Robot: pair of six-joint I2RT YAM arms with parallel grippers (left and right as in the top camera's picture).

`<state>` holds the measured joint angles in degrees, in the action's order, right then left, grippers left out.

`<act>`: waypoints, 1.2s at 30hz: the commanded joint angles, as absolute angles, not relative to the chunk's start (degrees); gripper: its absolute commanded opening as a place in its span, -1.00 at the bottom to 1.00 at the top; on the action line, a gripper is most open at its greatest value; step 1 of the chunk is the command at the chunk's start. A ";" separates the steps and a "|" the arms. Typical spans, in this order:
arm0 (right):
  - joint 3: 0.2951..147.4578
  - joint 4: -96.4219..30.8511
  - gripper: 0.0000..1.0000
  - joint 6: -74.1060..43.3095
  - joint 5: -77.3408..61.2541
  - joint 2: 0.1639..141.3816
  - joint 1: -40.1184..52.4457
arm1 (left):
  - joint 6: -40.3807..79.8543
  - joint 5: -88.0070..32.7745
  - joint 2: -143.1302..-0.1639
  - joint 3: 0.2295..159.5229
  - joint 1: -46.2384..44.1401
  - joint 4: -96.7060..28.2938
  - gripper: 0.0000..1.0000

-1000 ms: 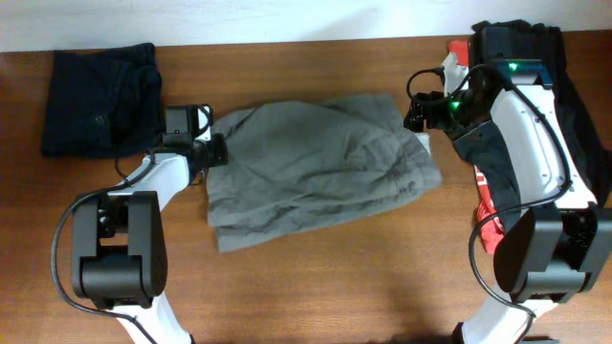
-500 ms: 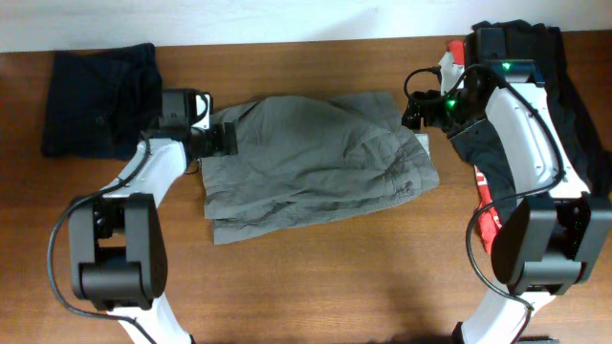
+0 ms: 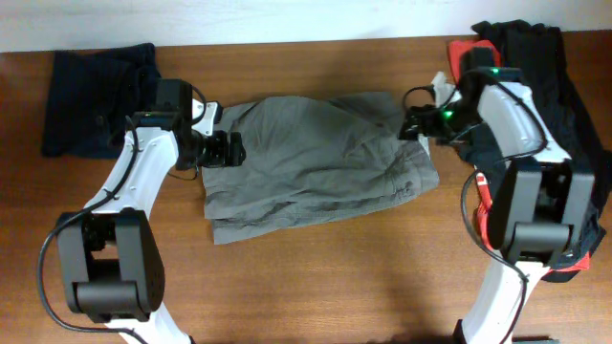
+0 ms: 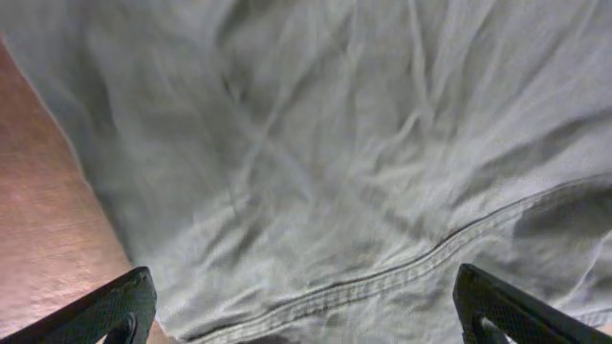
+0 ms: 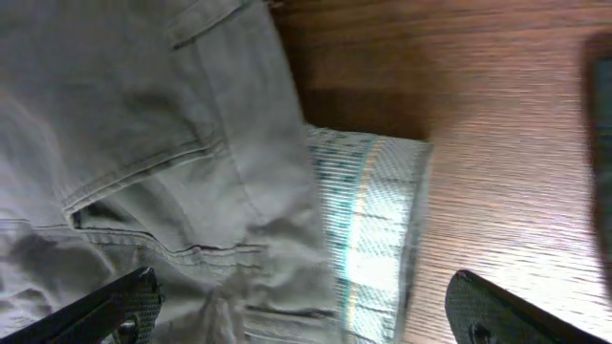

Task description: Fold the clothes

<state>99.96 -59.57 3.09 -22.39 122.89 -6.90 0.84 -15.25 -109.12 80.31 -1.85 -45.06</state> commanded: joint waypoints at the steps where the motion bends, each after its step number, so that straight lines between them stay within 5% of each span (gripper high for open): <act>1: 100.55 -59.48 0.98 4.29 -29.47 123.59 -10.44 | -0.95 -15.40 -108.97 77.91 -1.69 -45.43 0.98; 27: 100.47 -55.40 1.00 5.58 -47.37 136.97 -11.92 | -0.91 -13.74 -109.08 63.90 -1.69 -42.52 0.96; 36: 100.40 -55.16 0.35 5.82 -51.24 141.05 -9.61 | -0.89 -13.74 -109.08 62.17 -1.69 -40.91 0.90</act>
